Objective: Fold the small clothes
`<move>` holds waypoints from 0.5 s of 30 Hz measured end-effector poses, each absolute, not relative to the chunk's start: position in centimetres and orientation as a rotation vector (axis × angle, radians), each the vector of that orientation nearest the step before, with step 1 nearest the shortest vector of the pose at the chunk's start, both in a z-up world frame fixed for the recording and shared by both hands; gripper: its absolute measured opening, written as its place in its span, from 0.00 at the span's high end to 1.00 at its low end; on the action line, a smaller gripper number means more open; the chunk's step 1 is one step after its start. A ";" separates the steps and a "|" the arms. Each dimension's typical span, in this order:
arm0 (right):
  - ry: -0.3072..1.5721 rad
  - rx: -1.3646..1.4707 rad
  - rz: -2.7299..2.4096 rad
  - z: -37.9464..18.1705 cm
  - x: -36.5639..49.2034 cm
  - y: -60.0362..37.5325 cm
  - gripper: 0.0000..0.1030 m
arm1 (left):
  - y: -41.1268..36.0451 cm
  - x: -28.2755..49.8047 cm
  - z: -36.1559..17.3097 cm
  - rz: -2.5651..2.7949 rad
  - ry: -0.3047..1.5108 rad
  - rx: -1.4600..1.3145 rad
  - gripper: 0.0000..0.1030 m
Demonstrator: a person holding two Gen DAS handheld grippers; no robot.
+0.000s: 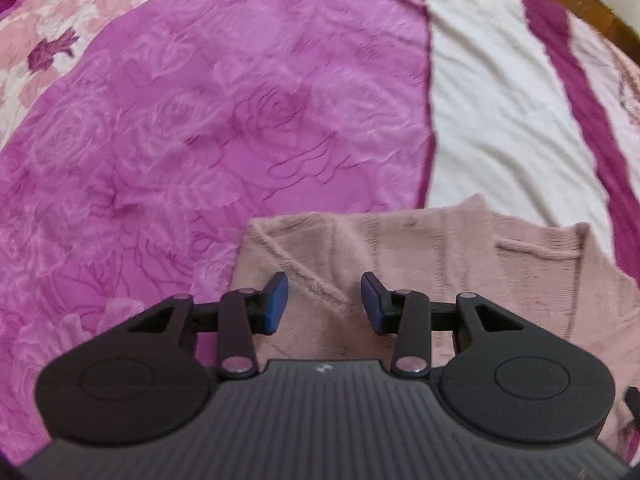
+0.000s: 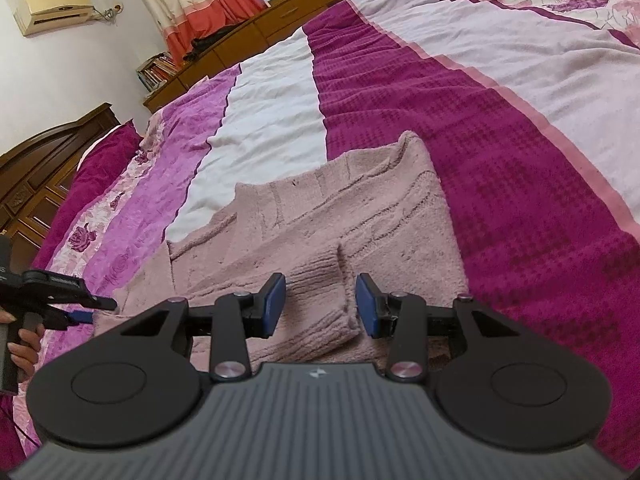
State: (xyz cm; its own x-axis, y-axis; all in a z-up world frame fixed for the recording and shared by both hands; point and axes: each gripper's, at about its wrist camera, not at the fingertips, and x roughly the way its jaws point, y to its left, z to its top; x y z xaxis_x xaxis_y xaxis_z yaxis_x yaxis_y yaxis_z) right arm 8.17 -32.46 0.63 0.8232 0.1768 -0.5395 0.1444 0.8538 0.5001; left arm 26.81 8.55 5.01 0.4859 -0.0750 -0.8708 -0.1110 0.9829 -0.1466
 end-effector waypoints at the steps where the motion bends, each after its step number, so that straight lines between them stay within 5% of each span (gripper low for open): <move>1: 0.610 0.558 0.019 0.6 8.1 -32.5 0.55 | 8.7 26.8 4.7 0.035 1.065 -0.197 0.59; 3: 0.608 0.563 0.021 0.7 8.1 -32.5 0.55 | 9.1 26.6 4.4 0.055 1.054 -0.224 0.61; 6: 0.606 0.565 0.023 0.8 8.1 -32.5 0.55 | 9.1 26.2 4.3 0.075 1.030 -0.228 0.82; 15: 0.603 0.558 0.020 0.9 8.2 -32.2 0.54 | 10.2 24.5 4.5 0.035 0.974 -0.322 0.86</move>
